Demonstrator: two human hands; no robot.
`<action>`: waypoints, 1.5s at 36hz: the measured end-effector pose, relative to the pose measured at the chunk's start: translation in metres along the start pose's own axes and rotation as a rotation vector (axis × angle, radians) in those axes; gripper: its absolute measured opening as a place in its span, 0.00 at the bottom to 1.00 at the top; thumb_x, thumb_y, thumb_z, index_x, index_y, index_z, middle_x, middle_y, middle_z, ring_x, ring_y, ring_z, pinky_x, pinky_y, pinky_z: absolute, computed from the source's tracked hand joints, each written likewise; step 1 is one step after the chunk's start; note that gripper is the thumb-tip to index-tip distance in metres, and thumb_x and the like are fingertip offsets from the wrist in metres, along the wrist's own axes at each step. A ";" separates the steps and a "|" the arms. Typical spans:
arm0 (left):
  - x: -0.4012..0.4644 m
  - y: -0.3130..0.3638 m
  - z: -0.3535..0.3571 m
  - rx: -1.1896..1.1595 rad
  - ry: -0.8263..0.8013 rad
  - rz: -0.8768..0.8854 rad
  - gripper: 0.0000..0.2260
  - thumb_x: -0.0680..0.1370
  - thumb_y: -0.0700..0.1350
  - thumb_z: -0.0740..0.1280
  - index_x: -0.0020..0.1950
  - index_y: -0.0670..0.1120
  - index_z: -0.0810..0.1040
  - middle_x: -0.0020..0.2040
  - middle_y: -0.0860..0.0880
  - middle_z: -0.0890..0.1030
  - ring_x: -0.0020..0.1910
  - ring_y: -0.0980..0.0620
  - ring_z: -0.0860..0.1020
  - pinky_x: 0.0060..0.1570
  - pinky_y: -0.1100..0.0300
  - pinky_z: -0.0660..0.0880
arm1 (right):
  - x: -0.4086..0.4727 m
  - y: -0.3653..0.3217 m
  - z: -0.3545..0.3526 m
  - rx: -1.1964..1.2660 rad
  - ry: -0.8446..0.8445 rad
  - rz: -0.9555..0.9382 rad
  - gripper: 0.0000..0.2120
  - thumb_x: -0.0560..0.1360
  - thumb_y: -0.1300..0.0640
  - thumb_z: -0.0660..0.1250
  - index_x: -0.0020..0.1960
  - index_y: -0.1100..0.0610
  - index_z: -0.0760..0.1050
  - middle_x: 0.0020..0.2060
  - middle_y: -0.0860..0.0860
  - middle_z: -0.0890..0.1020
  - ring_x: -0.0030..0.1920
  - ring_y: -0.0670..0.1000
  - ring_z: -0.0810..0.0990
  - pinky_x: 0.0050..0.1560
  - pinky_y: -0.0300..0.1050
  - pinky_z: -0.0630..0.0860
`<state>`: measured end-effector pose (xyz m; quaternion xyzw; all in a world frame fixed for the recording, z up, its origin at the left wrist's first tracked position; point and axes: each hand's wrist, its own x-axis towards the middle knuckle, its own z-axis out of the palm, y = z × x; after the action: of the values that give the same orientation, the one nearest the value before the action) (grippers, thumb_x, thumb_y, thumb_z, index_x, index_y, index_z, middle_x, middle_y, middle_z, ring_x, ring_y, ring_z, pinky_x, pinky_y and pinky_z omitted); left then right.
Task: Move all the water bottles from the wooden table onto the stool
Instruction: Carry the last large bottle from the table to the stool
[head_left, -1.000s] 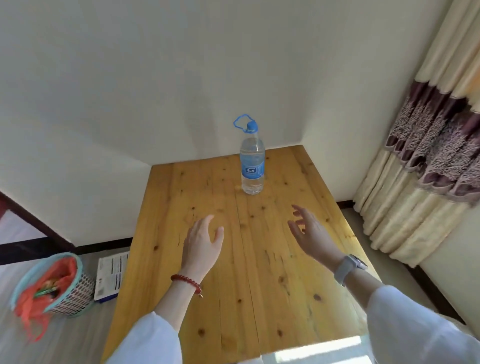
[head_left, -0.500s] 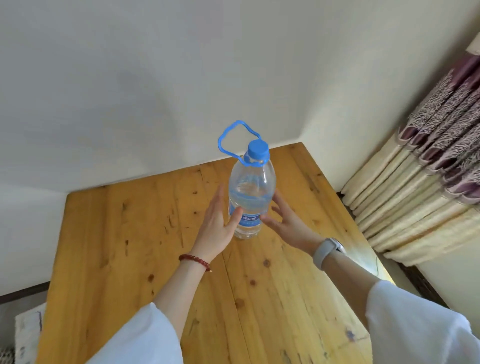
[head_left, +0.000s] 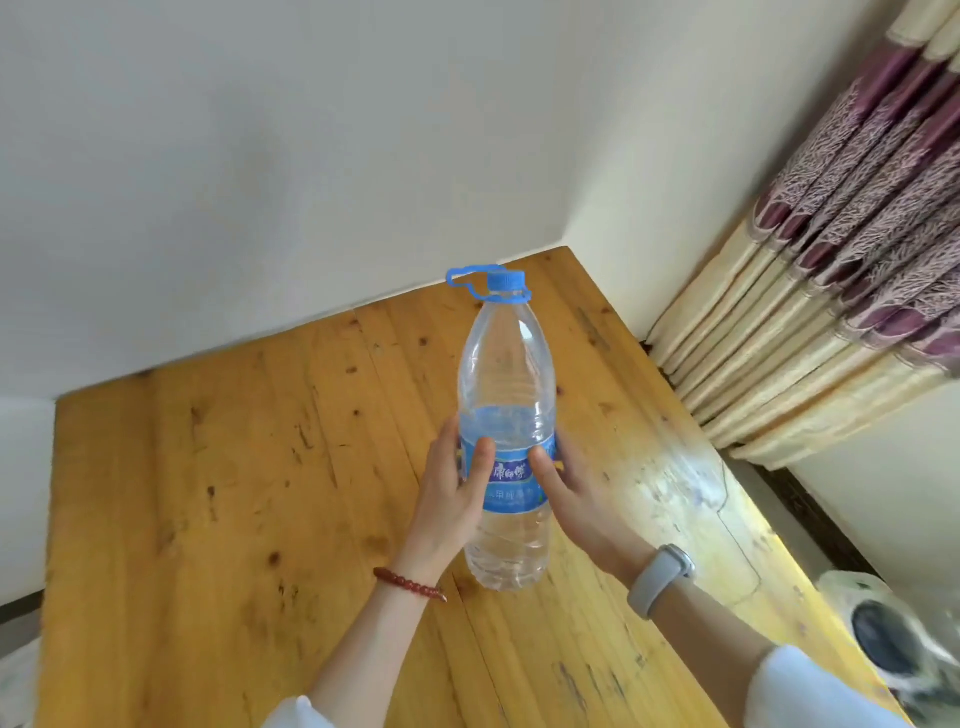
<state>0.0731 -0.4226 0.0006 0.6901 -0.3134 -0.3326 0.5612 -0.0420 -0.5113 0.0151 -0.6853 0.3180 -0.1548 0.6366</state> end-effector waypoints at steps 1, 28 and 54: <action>-0.013 -0.001 0.003 -0.014 -0.018 -0.022 0.13 0.74 0.65 0.56 0.58 0.68 0.67 0.57 0.57 0.77 0.58 0.51 0.75 0.56 0.48 0.75 | -0.012 0.003 -0.001 -0.007 0.010 0.007 0.22 0.74 0.43 0.56 0.66 0.48 0.66 0.58 0.47 0.79 0.59 0.47 0.77 0.55 0.45 0.77; -0.446 0.042 0.294 0.324 -0.888 0.030 0.20 0.75 0.60 0.61 0.64 0.56 0.65 0.48 0.58 0.79 0.42 0.56 0.81 0.41 0.57 0.79 | -0.612 0.086 -0.103 -0.031 0.858 0.415 0.16 0.73 0.35 0.55 0.57 0.40 0.68 0.43 0.44 0.83 0.41 0.43 0.81 0.45 0.40 0.76; -1.027 0.057 0.672 0.527 -2.220 0.527 0.14 0.76 0.58 0.62 0.57 0.53 0.73 0.47 0.54 0.83 0.46 0.54 0.81 0.50 0.53 0.77 | -1.213 0.205 -0.106 0.412 2.239 0.737 0.06 0.75 0.43 0.58 0.50 0.33 0.69 0.38 0.37 0.82 0.39 0.35 0.79 0.39 0.25 0.71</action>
<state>-1.0732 0.0150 0.0666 0.0297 -0.8241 -0.5507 -0.1291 -1.0657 0.1767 0.0646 0.0774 0.8424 -0.5217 0.1102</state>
